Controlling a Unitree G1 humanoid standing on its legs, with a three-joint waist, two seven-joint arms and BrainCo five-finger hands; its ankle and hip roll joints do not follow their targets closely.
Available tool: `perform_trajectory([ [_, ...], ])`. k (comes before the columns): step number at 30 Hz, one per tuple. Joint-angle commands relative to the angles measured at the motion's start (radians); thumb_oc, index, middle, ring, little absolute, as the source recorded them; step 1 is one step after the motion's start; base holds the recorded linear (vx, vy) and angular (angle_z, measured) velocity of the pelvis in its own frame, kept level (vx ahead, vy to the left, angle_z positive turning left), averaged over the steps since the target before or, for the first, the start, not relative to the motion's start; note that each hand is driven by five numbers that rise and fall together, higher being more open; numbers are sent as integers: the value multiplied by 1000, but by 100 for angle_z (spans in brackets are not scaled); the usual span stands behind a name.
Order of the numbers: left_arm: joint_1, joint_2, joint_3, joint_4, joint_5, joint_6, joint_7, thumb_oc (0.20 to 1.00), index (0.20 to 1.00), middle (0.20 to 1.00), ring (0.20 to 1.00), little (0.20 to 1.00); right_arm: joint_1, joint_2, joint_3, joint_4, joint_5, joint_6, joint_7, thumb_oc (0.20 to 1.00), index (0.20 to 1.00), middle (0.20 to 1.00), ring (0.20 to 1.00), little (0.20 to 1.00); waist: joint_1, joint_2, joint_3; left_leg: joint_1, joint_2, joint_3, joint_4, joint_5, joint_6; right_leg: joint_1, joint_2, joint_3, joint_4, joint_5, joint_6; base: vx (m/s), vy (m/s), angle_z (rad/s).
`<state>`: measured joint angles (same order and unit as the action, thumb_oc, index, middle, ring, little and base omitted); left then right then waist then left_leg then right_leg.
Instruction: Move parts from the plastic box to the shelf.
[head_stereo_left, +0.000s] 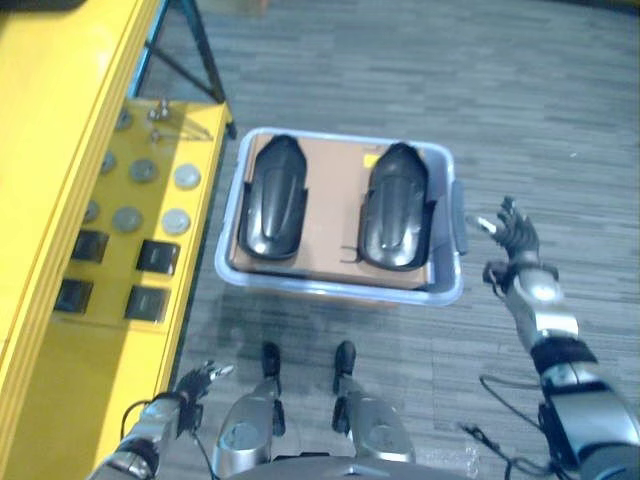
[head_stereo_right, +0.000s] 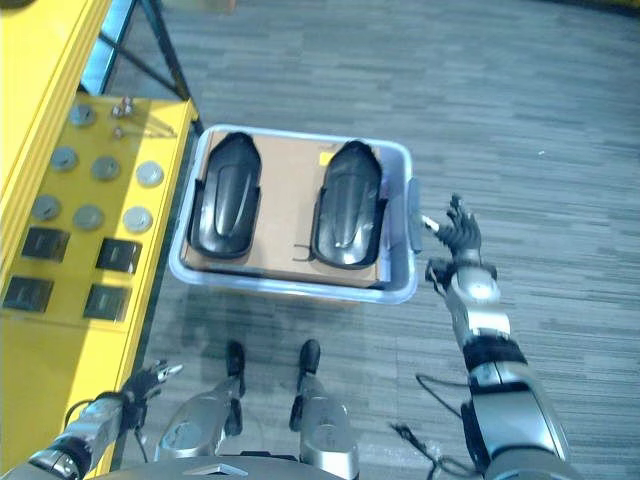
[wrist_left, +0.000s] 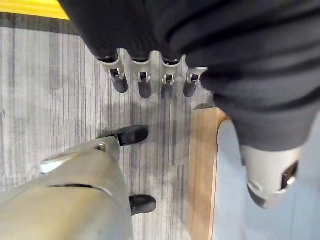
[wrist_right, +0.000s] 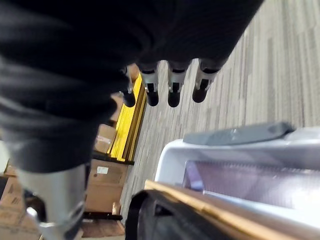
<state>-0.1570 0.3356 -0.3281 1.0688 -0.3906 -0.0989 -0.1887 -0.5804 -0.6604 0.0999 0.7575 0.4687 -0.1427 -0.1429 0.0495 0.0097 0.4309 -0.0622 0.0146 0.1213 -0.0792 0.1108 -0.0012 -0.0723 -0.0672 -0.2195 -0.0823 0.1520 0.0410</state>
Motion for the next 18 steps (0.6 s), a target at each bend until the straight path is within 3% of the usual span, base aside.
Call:
perform_trajectory([
  [1, -15, 6, -55, 33, -3, -21, -16, 1000, 1000, 1000, 1000, 1000, -28, -71, 62, 31, 38, 29, -37, 1000, 1000, 1000, 1000, 1000, 11, -33, -18, -42, -2, -53, 89, -120, 4, 8, -20, 60, 35, -109, 45, -39, 2, 23],
  [3, -26, 6, -71, 32, -15, -29, -9, 1000, 1000, 1000, 1000, 1000, -84, -94, 83, 54, 47, 49, -49, 1000, 1000, 1000, 1000, 1000, 20, -27, -1, -61, -1, -62, 94, -116, 0, -6, -26, 49, 42, -112, 43, -50, 16, 18],
  [9, -71, 15, -95, 23, -71, -37, 2, 1000, 1000, 1000, 1000, 1000, -236, -131, 164, 190, 40, 200, -98, 1000, 1000, 1000, 1000, 1000, 43, 2, 65, -137, -11, -83, 140, -110, -5, -72, -53, 25, 86, -117, 40, -56, 36, 13],
  [12, -83, 18, -104, 18, -89, -41, 1, 1000, 1000, 1000, 1000, 1000, -255, -131, 179, 244, -7, 259, -67, 1000, 1000, 1000, 1000, 1000, 46, 12, 81, -151, -15, -88, 148, -110, -5, -87, -60, 19, 101, -121, 40, -50, 34, 7],
  [13, -90, 20, -106, 15, -96, -43, -1, 1000, 1000, 1000, 1000, 1000, -258, -125, 195, 285, -43, 298, -20, 517, 517, 517, 517, 517, 49, 17, 89, -154, -19, -92, 148, -109, -4, -92, -64, 16, 105, -122, 39, -35, 30, 7],
  [14, -90, 20, -106, 14, -96, -43, -1, 1000, 1000, 1000, 1000, 1000, -258, -124, 196, 288, -47, 301, -16, 432, 432, 432, 432, 432, 49, 17, 89, -154, -19, -93, 147, -109, -3, -93, -64, 16, 105, -123, 40, -35, 24, 4],
  [15, -90, 20, -108, 13, -98, -48, -2, 1000, 1000, 1000, 1000, 1000, -256, -118, 207, 310, -73, 328, 13, 200, 200, 200, 200, 200, 51, 20, 89, -159, -20, -94, 146, -108, -3, -99, -66, 14, 107, -122, 39, -29, 14, 5],
  [18, -94, 20, -115, 11, -99, -68, -3, 1000, 1000, 1000, 1000, 1000, -249, -106, 247, 391, -154, 362, 79, 200, 200, 200, 200, 200, 57, 26, 89, -163, -21, -95, 144, -106, -3, -102, -74, 7, 107, -121, 37, -13, 6, 1],
])
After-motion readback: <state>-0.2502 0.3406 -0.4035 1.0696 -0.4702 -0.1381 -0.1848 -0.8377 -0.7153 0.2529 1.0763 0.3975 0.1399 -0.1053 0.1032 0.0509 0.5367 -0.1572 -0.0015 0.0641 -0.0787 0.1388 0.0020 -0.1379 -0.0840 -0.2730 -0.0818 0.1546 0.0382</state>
